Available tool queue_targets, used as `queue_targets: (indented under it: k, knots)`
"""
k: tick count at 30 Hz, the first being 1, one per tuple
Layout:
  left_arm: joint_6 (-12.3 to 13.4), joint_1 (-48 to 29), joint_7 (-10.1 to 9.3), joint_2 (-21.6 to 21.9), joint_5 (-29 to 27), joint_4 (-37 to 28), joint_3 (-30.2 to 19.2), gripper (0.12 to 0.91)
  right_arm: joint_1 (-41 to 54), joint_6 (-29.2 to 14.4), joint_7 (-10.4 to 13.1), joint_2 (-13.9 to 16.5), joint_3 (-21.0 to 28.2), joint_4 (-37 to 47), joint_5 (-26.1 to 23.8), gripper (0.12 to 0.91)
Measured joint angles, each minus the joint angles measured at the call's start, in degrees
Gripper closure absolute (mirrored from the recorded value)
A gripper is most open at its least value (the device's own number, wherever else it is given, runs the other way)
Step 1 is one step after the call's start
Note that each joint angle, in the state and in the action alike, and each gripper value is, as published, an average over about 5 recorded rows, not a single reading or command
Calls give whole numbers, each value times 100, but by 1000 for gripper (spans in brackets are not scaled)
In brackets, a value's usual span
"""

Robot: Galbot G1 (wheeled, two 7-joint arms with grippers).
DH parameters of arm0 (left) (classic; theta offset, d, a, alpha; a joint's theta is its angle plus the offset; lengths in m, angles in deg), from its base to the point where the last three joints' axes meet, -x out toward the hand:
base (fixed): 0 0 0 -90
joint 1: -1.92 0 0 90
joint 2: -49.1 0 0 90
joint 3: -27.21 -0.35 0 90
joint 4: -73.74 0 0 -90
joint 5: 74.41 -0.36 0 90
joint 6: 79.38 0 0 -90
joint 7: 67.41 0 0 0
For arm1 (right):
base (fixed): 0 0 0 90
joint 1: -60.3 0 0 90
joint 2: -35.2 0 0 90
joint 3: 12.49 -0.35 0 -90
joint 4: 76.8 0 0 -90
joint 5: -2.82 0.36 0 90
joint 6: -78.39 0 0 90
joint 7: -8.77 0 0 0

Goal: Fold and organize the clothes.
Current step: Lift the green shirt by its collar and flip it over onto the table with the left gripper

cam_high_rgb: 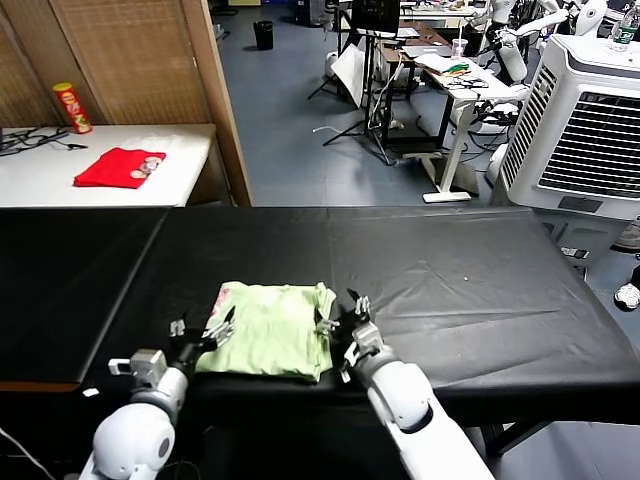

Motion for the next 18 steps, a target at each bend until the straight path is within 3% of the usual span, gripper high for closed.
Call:
queue_targets:
  k: [4, 12, 18]
  knots:
    - [59, -28, 95, -22, 324, -144, 110, 232, -85, -82, 61, -65, -94, -127, 281, 227]
    - [98, -162, 324, -33, 1624, -548, 300, 232, -497, -92, -58, 85, -447, -909, 1090, 227]
    - [23, -217, 453, 17, 2587, -866, 408, 232, -867, -131, -96, 217, -673, -1469, 1249, 227]
